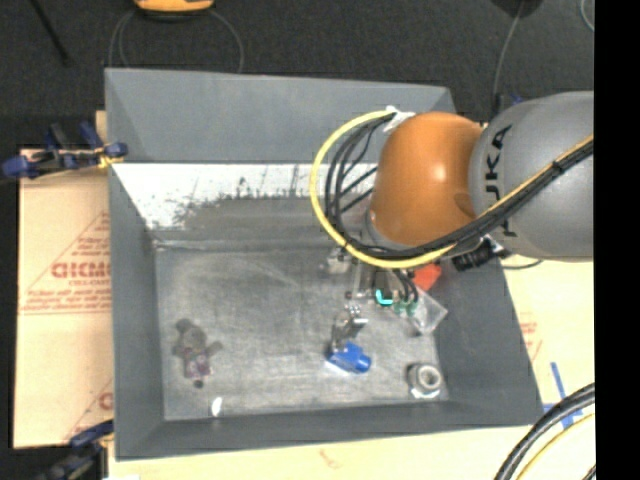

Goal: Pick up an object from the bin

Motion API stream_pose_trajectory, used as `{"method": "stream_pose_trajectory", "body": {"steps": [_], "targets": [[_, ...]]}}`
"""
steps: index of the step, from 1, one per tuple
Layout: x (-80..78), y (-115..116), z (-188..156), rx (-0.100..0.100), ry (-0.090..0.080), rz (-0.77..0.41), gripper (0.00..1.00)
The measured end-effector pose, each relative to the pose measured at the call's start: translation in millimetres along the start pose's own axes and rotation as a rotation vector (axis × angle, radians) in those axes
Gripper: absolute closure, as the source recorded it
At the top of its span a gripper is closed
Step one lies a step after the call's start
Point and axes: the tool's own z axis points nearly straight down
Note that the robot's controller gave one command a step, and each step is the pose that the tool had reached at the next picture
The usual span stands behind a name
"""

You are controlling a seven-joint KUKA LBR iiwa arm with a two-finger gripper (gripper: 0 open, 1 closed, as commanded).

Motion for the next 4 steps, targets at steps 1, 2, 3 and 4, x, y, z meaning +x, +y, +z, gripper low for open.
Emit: {"method": "stream_pose_trajectory", "body": {"steps": [1,2,3,4], "targets": [[14.4,-71,109,0.001,-0.014,-0.164,0.0],[44.9,-71,81,0.0,-0.004,0.012,0.0],[58.2,-68,81,-0.001,-0.001,0.221,0.0],[59.0,-54,109,0.001,-0.011,0.301,0.0]]}}
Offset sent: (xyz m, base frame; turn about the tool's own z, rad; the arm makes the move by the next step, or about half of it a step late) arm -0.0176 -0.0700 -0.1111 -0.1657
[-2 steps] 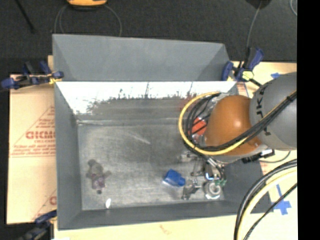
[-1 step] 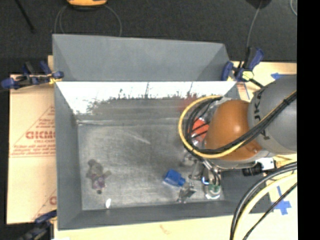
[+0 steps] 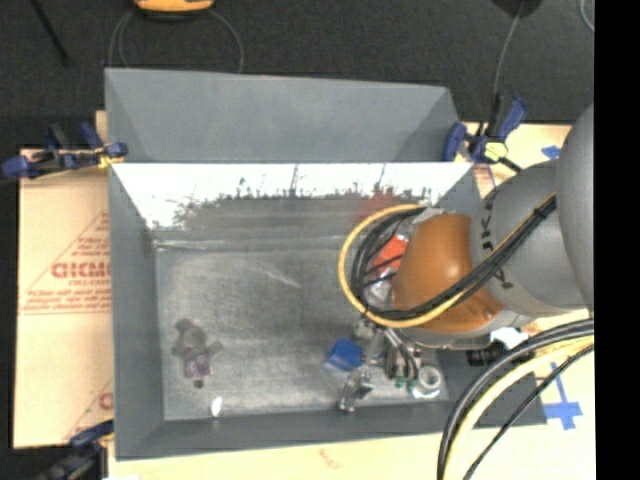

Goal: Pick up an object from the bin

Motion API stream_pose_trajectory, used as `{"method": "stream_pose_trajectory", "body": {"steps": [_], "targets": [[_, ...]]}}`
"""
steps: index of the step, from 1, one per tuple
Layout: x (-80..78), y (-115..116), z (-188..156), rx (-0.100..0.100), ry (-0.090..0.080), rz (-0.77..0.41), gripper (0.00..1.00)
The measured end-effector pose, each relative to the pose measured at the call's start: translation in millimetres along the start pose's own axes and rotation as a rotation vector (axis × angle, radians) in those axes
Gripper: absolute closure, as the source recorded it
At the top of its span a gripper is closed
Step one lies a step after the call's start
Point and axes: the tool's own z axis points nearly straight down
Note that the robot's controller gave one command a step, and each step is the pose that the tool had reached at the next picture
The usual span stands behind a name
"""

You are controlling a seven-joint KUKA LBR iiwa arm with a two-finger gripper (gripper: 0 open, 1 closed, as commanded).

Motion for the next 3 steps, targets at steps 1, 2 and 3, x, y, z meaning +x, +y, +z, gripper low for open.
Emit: {"method": "stream_pose_trajectory", "body": {"steps": [1,2,3], "targets": [[-1.4,-1,-1,0.0,0.002,0.0,0.0],[-5.5,0,-5,-0.002,-0.01,0.001,1.0],[-7.9,0,-70,-0.002,-0.002,-0.003,1.0]]}}
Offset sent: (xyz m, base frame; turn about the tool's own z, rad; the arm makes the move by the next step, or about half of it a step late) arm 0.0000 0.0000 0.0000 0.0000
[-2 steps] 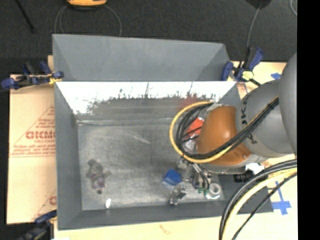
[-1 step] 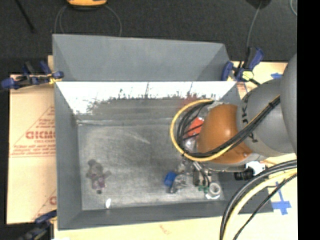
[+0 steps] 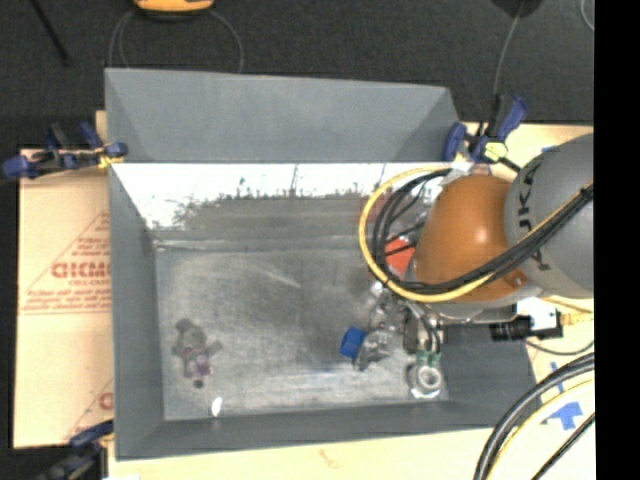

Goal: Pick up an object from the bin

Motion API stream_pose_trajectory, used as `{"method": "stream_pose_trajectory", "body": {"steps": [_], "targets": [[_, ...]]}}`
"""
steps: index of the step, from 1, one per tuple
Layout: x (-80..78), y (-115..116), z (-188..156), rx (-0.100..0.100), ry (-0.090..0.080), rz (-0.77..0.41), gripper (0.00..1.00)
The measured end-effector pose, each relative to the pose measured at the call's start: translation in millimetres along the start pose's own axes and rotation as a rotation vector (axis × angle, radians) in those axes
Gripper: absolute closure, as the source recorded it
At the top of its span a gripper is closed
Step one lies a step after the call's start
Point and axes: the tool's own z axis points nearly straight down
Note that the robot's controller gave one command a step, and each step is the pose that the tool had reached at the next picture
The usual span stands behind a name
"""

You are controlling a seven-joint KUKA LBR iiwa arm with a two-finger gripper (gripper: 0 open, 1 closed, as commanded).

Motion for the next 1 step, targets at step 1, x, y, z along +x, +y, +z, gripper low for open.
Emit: {"method": "stream_pose_trajectory", "body": {"steps": [1], "targets": [[-2.1,-0.2,-25.5,0.0,0.002,-0.004,1.0]]}}
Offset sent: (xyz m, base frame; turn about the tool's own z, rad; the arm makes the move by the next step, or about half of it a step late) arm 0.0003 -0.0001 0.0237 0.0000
